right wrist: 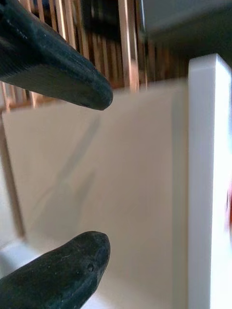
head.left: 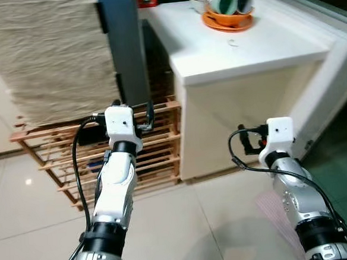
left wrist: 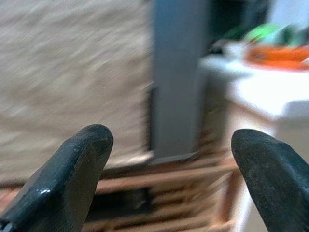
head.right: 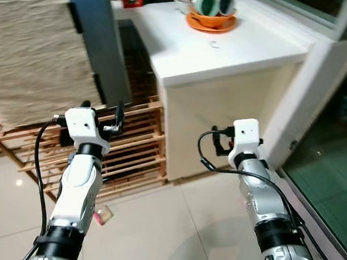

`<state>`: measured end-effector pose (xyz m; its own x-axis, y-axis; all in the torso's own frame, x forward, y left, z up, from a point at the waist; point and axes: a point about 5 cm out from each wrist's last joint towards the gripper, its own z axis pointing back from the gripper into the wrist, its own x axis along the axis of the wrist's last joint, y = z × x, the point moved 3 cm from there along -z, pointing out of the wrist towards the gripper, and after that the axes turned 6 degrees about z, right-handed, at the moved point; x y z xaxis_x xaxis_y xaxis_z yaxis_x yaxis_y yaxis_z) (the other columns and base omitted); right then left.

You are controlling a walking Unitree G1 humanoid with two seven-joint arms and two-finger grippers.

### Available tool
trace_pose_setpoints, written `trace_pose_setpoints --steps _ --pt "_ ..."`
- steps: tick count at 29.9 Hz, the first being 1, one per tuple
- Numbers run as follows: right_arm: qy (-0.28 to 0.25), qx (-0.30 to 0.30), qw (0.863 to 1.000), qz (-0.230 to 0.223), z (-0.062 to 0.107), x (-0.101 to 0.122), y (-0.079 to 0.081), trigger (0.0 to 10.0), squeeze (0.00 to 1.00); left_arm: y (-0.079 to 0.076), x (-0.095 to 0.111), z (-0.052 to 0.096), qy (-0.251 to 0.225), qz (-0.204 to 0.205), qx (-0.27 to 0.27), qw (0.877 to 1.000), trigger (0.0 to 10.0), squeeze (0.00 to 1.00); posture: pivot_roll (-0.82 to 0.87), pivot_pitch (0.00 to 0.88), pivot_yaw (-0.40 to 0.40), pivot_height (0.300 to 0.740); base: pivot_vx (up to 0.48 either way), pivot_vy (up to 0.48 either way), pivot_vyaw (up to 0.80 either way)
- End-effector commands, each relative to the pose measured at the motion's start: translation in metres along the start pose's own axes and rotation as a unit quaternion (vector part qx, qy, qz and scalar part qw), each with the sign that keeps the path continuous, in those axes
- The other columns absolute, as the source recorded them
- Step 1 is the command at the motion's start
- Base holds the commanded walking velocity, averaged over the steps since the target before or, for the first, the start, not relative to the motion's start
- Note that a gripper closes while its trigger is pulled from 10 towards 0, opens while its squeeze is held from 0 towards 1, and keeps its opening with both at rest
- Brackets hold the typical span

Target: Restocking fridge

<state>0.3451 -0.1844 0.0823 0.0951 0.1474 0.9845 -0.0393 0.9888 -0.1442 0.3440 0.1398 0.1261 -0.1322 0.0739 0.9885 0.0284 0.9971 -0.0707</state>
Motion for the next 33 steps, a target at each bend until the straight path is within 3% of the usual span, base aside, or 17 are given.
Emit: trace_pose_setpoints --steps 1,4,6,10,17,21,23,25,28,33 --pt "-0.003 0.016 1.000 0.001 -0.001 0.001 0.009 10.0 0.00 0.001 0.007 0.000 -0.001 -0.003 0.003 1.000 10.0 0.00 0.01 0.000 -0.017 0.740 0.000 0.428 0.00" --pt "-0.004 0.027 1.000 0.000 0.000 0.000 0.017 10.0 0.00 -0.002 0.007 0.001 0.005 0.000 -0.005 1.000 10.0 0.00 0.01 0.000 -0.014 0.740 0.000 0.426 0.00" --pt "0.006 0.022 1.000 0.016 0.000 -0.005 0.017 10.0 0.00 -0.002 0.005 0.000 0.013 -0.002 -0.008 1.000 10.0 0.00 0.01 0.000 -0.011 0.740 0.000 0.446 0.00" --pt "0.008 0.024 1.000 0.010 -0.001 -0.007 0.018 10.0 0.00 -0.004 0.005 0.001 0.015 -0.018 -0.017 1.000 10.0 0.00 0.02 0.000 -0.007 0.740 0.000 0.476 0.00" --pt "-0.002 0.030 1.000 0.000 -0.002 -0.004 0.020 10.0 0.00 -0.001 0.004 -0.001 0.032 -0.007 -0.010 0.999 10.0 0.00 0.02 0.000 -0.005 0.740 0.000 0.480 0.00" --pt "-0.014 0.047 0.999 -0.006 -0.001 -0.001 0.027 10.0 0.00 -0.001 0.003 -0.004 0.035 -0.023 -0.011 0.999 10.0 0.00 0.01 0.000 -0.009 0.740 0.000 0.480 0.00" --pt "-0.019 0.055 0.998 -0.002 -0.002 0.001 0.031 10.0 0.00 -0.002 0.001 -0.005 0.041 -0.055 -0.015 0.998 10.0 0.00 0.02 0.000 -0.011 0.740 0.000 0.000 0.00" --pt "-0.021 0.058 0.998 -0.001 -0.002 0.003 0.033 10.0 0.00 -0.003 0.002 -0.006 0.037 -0.053 -0.016 0.998 10.0 0.00 0.01 0.000 -0.011 0.740 0.000 0.000 0.00" --pt "-0.033 0.075 0.997 0.007 -0.003 0.008 0.041 10.0 0.00 -0.007 0.005 -0.007 0.034 -0.014 -0.021 0.999 10.0 0.00 0.01 0.000 -0.013 0.740 0.382 0.285 0.00" --pt "-0.048 0.088 0.995 0.011 -0.003 0.013 0.047 10.0 0.00 -0.004 0.004 -0.007 0.038 -0.014 -0.005 0.999 10.0 0.00 0.02 0.000 -0.014 0.740 0.374 0.297 0.00"
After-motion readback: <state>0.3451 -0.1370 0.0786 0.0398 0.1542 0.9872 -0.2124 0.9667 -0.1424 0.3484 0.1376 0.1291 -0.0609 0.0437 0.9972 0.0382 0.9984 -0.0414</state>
